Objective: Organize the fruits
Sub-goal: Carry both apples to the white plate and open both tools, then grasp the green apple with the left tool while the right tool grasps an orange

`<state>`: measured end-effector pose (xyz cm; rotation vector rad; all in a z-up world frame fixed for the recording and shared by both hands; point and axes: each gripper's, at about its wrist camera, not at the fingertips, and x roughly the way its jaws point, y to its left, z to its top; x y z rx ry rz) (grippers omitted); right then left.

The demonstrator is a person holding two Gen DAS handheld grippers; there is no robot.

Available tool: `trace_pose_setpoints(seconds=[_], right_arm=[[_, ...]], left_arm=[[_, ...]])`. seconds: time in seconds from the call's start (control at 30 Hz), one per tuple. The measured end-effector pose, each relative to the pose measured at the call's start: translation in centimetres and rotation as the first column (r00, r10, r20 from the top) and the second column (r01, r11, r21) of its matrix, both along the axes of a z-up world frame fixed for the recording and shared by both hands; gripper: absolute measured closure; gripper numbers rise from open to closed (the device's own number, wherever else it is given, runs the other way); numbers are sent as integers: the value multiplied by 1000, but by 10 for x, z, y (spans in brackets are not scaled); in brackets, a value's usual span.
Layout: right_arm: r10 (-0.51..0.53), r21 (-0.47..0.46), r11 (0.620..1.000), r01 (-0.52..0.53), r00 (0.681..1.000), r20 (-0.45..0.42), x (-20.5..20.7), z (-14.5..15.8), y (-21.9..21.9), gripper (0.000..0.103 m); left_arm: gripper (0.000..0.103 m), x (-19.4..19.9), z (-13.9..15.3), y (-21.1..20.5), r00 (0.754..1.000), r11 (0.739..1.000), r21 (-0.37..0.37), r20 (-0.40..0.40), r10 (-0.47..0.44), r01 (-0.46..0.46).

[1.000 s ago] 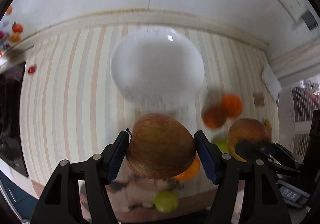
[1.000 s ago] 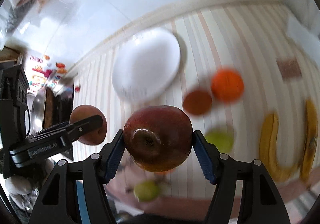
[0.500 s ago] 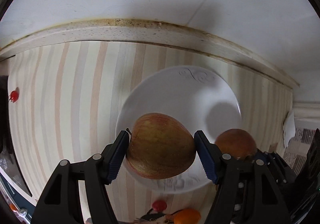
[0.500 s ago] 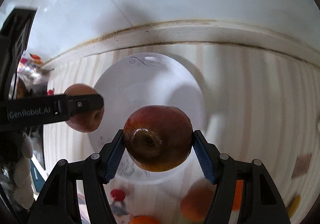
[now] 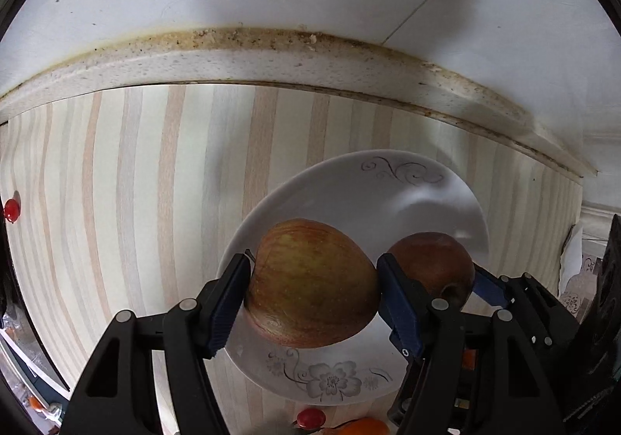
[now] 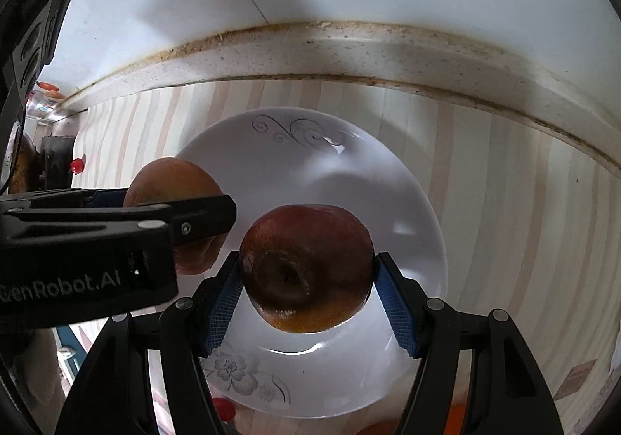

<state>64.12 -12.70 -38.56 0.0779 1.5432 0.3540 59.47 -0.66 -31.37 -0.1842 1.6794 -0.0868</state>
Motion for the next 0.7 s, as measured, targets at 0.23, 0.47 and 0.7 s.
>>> trace_pose_setpoints(seconds=[0.23, 0.47, 0.7], right_arm=[[-31, -6, 1000, 30, 999, -21, 8, 4, -1, 19], [-64, -16, 998, 63, 998, -19, -1, 29, -10, 8], [-75, -63, 995, 76, 997, 9, -38, 59, -20, 8]], left_arm=[[22, 3, 17, 6, 999, 999, -33, 16, 34, -33], [18, -16, 55, 21, 996, 1000, 9, 81, 22, -22], [18, -50, 87, 29, 990, 999, 47, 144, 3, -10]])
